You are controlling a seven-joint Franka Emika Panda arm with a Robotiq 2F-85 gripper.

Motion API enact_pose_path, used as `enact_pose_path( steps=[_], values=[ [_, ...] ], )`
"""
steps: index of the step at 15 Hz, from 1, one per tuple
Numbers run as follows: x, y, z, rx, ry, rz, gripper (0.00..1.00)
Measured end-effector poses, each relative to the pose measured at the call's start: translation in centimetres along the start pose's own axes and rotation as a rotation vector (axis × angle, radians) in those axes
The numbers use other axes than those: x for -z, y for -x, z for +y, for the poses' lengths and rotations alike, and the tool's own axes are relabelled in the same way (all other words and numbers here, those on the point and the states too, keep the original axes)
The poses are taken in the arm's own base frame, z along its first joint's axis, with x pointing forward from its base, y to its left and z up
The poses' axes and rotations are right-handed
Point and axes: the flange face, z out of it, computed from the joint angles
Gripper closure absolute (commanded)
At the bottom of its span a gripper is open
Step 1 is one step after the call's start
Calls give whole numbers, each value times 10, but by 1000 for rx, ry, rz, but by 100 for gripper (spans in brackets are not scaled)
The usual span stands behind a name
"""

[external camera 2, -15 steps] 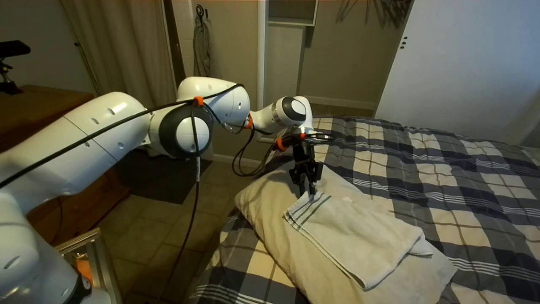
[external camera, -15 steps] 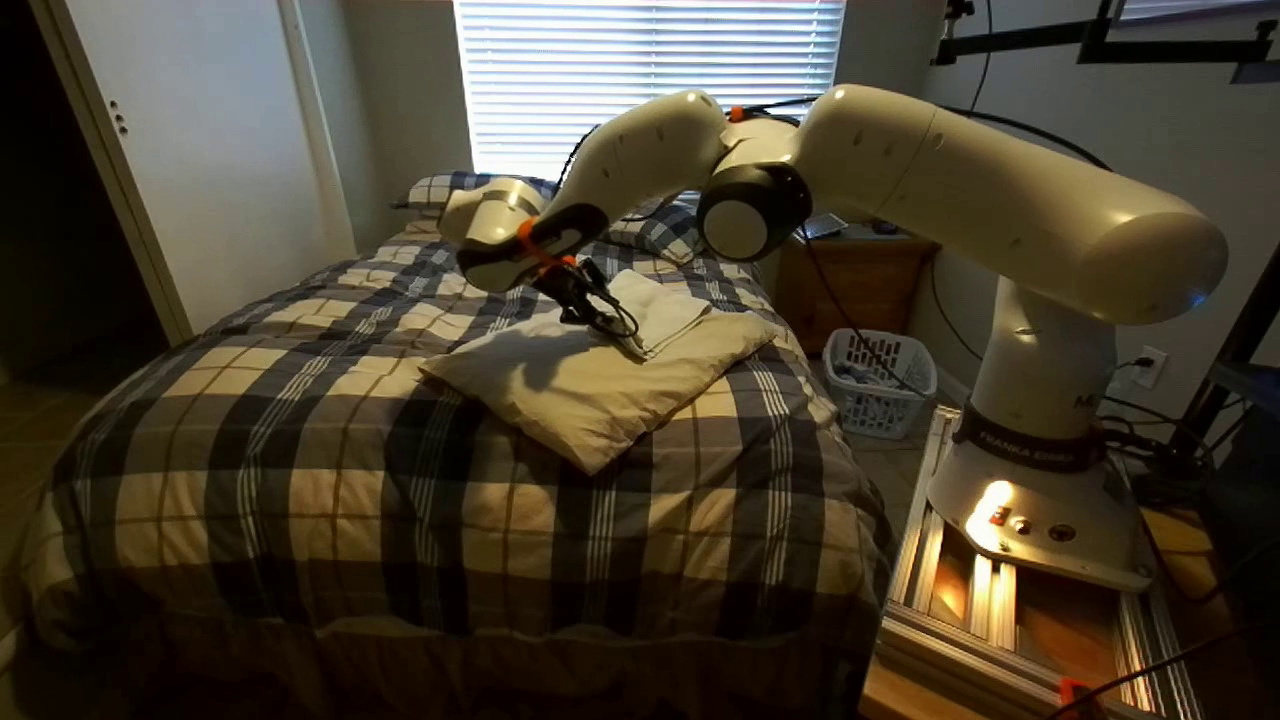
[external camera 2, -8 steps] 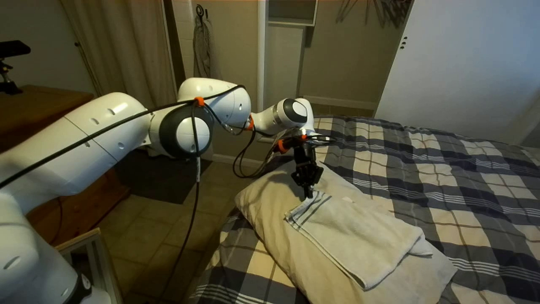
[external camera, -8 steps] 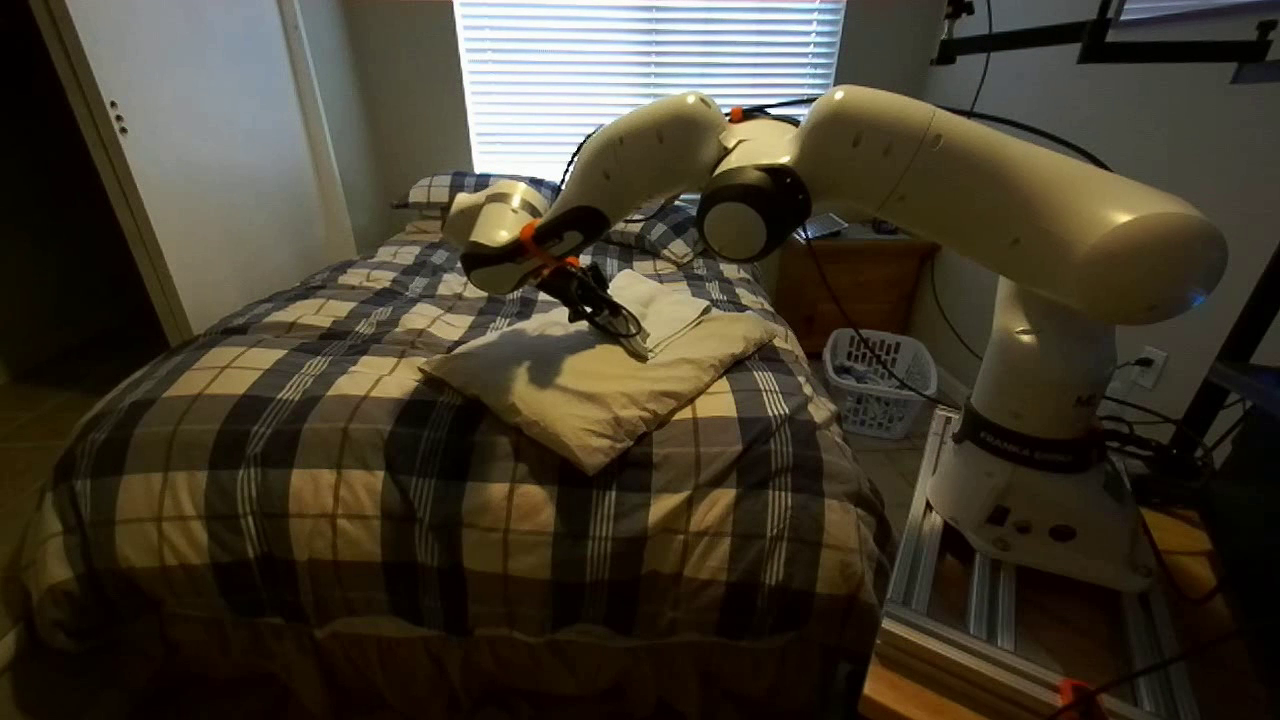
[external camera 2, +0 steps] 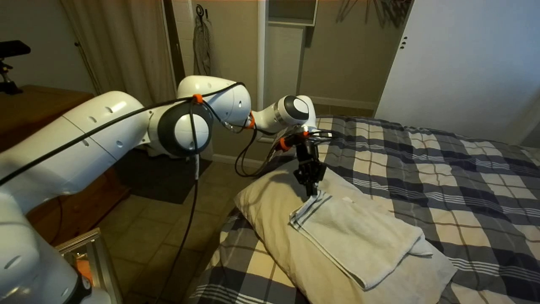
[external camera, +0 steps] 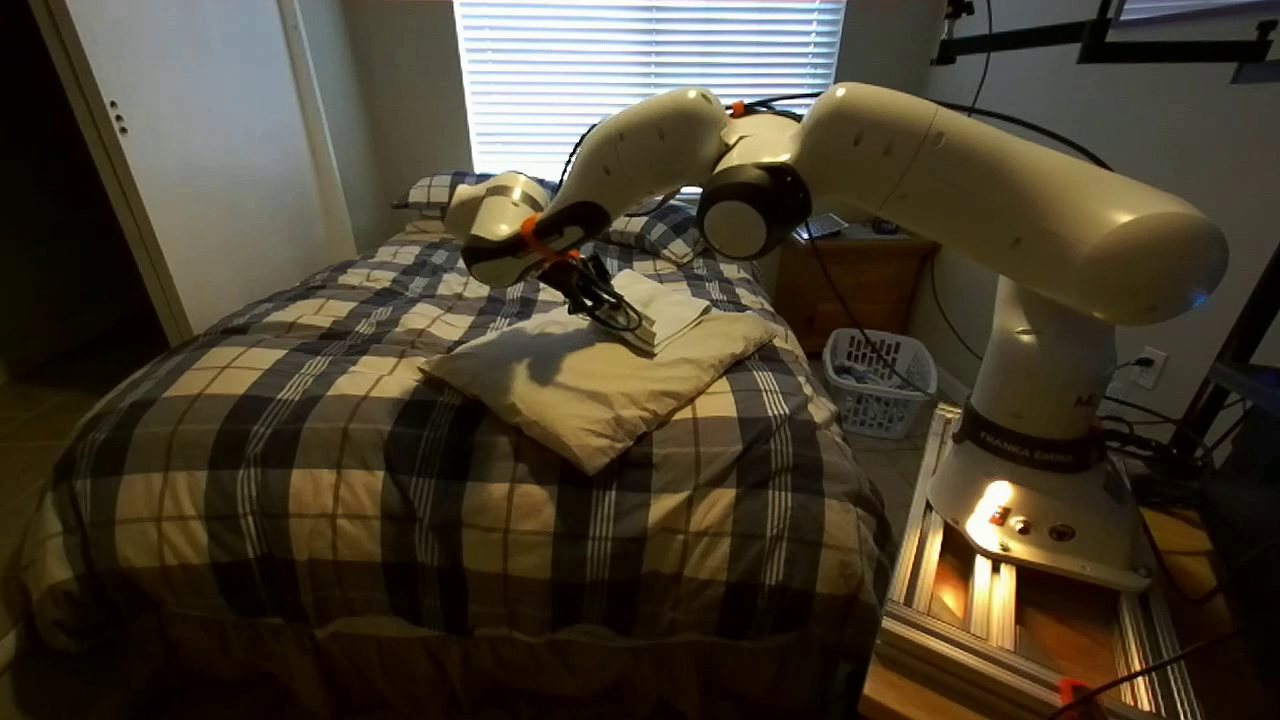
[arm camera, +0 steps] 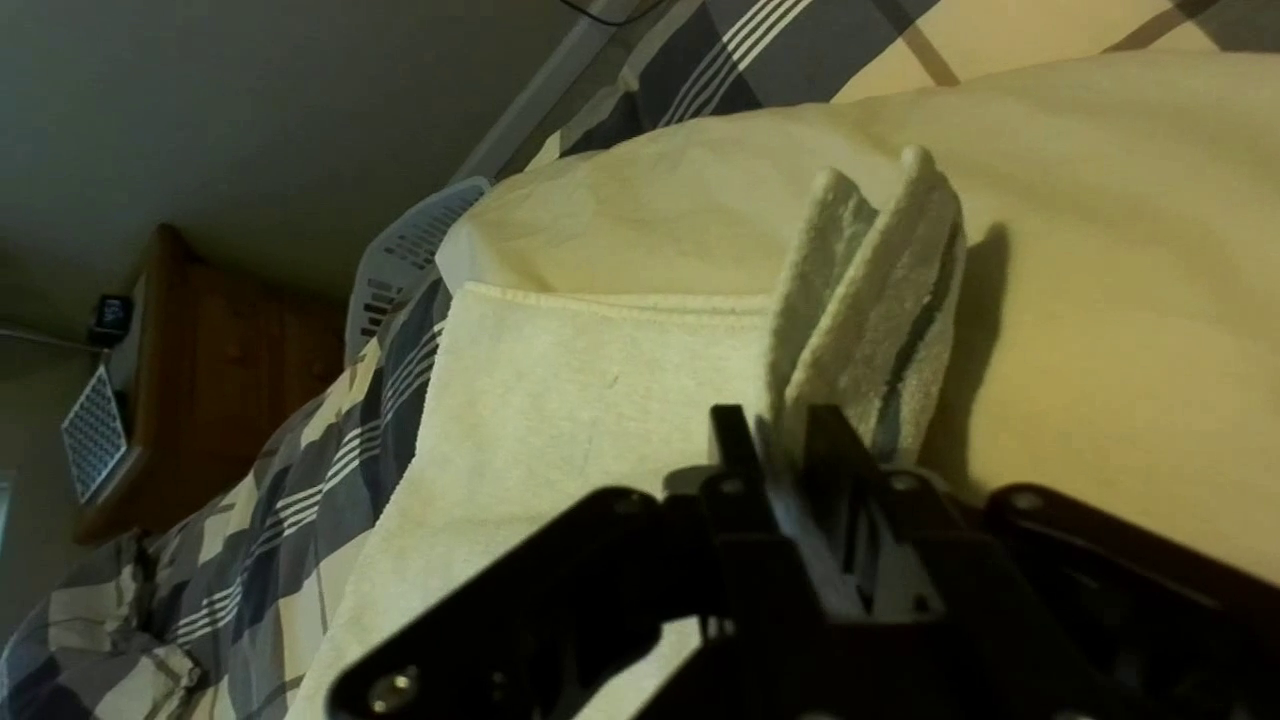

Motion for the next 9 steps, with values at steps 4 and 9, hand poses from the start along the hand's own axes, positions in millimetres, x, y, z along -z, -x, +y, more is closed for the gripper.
enact_pose_path(
  steps=[4, 9],
  values=[
    [-1, 0, 1, 0, 2, -2, 30],
    [-3, -1, 0, 3, 3, -5, 0]
  ],
)
